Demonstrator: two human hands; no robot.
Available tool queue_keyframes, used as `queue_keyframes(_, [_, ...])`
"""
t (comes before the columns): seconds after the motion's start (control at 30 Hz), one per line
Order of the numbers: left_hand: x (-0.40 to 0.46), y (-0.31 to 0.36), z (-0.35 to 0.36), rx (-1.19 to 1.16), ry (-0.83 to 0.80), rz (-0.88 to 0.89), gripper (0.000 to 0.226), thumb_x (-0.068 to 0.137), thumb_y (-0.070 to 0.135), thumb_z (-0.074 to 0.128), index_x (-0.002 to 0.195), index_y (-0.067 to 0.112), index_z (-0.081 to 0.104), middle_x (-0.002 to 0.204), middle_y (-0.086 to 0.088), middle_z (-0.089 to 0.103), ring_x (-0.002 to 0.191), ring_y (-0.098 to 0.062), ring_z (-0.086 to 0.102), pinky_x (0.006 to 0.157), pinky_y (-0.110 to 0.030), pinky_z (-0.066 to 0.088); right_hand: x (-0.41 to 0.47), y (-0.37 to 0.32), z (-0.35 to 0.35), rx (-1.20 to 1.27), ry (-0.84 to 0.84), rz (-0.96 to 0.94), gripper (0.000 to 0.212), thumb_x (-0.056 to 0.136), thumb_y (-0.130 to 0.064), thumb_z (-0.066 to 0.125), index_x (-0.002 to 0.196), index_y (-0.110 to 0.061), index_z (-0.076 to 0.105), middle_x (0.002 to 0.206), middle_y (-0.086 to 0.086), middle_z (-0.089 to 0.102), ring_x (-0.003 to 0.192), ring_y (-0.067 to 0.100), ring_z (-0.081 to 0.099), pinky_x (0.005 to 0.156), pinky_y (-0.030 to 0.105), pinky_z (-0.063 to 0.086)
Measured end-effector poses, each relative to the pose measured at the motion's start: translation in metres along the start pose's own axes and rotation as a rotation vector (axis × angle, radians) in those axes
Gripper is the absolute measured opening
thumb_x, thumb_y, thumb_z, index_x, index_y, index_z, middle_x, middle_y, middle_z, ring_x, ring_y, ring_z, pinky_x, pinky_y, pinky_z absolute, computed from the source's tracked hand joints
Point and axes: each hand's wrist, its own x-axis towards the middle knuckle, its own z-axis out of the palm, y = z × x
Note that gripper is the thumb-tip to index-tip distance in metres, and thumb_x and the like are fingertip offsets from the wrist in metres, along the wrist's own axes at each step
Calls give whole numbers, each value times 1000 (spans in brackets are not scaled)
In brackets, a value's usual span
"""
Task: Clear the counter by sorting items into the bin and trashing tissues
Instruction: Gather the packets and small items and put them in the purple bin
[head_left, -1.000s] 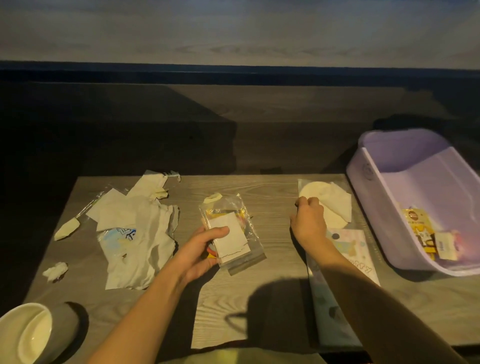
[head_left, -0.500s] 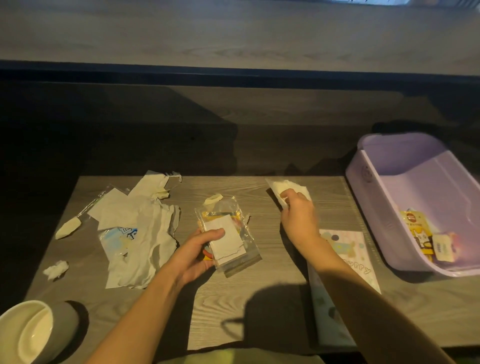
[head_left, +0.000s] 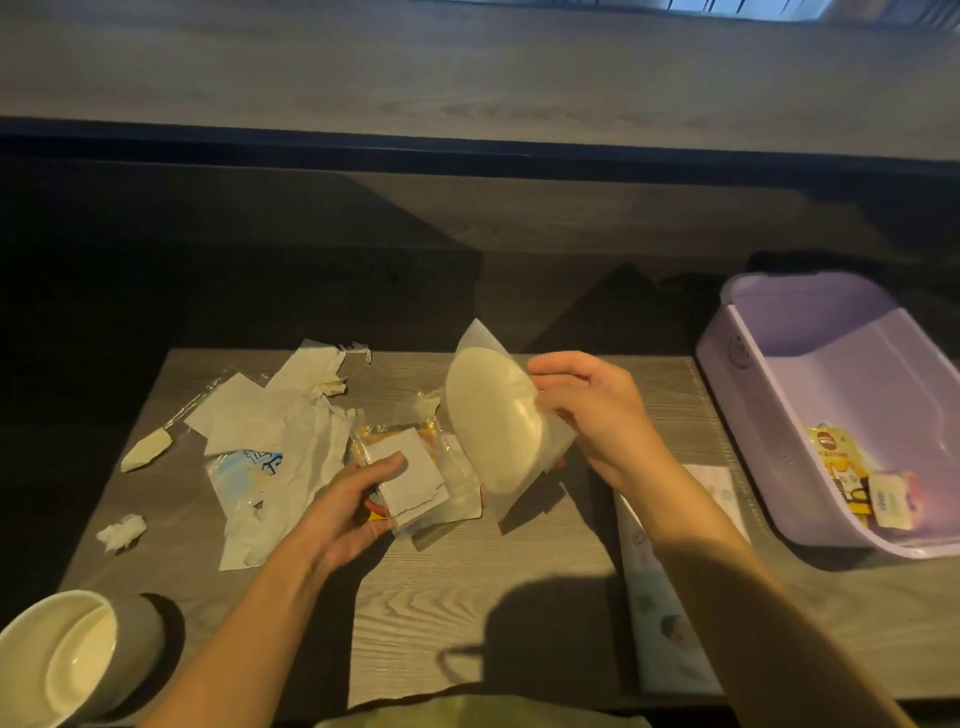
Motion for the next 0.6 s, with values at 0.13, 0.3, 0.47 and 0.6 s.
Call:
queue_keyframes(0.13, [0, -1, 4, -50, -52, 16, 35, 71, 23, 70, 104, 18, 60, 82, -7, 76, 86, -26, 68, 65, -43, 60, 0, 0, -1, 358, -196, 153, 30, 81, 9, 58, 101, -12, 66, 96, 10, 71, 83, 21, 69, 60, 28, 59])
queue_keyframes(0.3, [4, -5, 11, -118, -83, 50, 62, 84, 60, 44, 130, 20, 54, 98, -5, 76, 88, -23, 73, 71, -40, 59, 7, 20, 14, 128, -164, 149, 27, 80, 8, 60, 97, -13, 66, 96, 6, 70, 90, 19, 68, 75, 30, 57])
queue_keyframes(0.47, [-6, 2, 15, -256, -231, 30, 92, 40, 81, 55, 112, 25, 69, 112, -18, 70, 98, -41, 67, 75, -59, 53, 14, 53, 22, -189, -61, 40, 22, 79, 3, 63, 87, -17, 68, 93, 3, 68, 93, 19, 63, 80, 29, 53])
queue_keyframes(0.6, [-6, 1, 10, -161, -219, 0, 105, 24, 45, 91, 120, 17, 60, 116, -20, 66, 99, -41, 65, 71, -55, 56, 17, 67, 22, -145, -89, 69, 22, 76, 2, 67, 88, -16, 69, 93, 7, 70, 94, 22, 65, 86, 36, 53])
